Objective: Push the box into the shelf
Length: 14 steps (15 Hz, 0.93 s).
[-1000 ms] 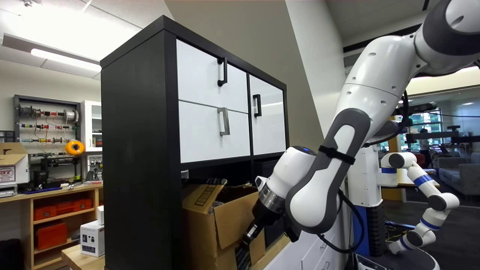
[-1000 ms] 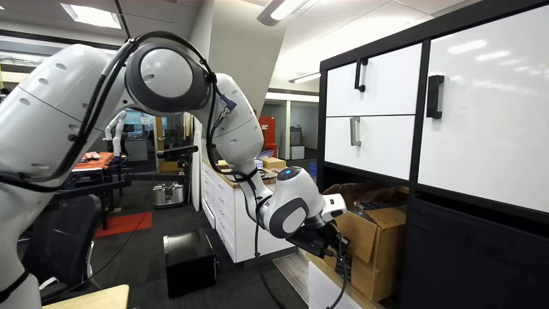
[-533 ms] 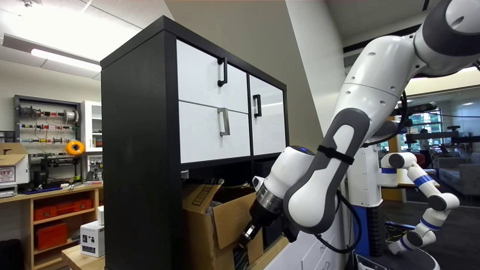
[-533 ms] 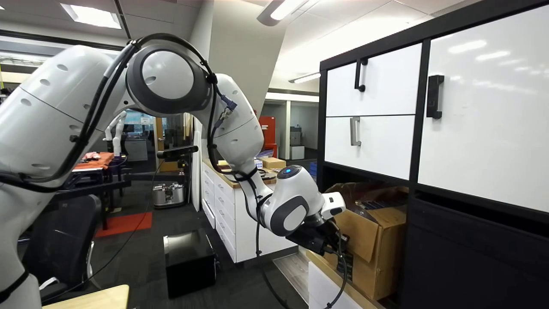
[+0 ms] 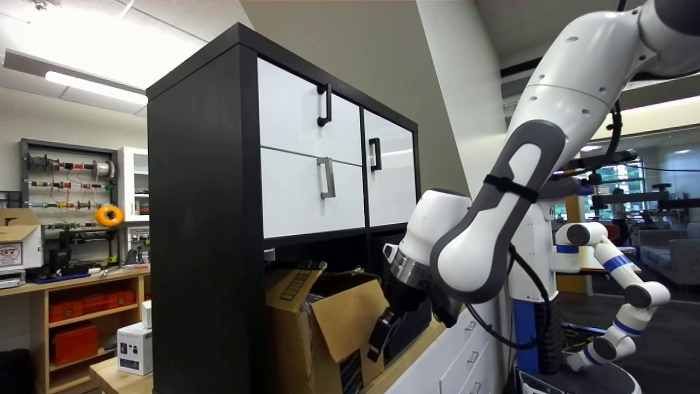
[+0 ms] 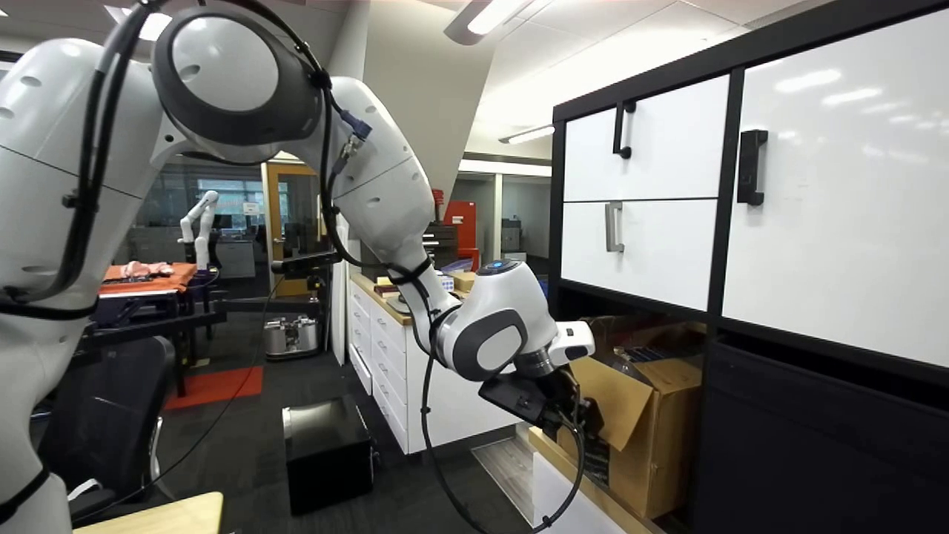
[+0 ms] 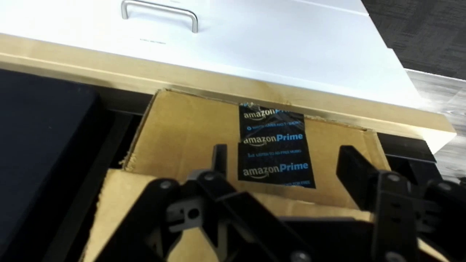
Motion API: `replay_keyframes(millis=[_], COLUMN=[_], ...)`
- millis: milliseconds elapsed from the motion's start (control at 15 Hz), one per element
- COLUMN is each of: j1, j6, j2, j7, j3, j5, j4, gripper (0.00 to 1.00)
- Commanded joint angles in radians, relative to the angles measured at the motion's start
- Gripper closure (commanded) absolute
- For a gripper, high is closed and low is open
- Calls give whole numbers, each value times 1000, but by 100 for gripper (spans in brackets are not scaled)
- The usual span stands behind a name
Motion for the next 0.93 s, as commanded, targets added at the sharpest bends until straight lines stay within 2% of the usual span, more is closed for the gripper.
replay_keyframes(millis=[0,333,467,867], j1=[25,62,52,7], j6=[-146,-358,-430,-563], j2=[-149,-245,-282,-395], j7=[66,184,222,243], j3=[-49,-121,-117,-79], j5=[-30,-164,-216,-250], j4=[-116,-180,-203,-281], gripper=[0,0,0,0])
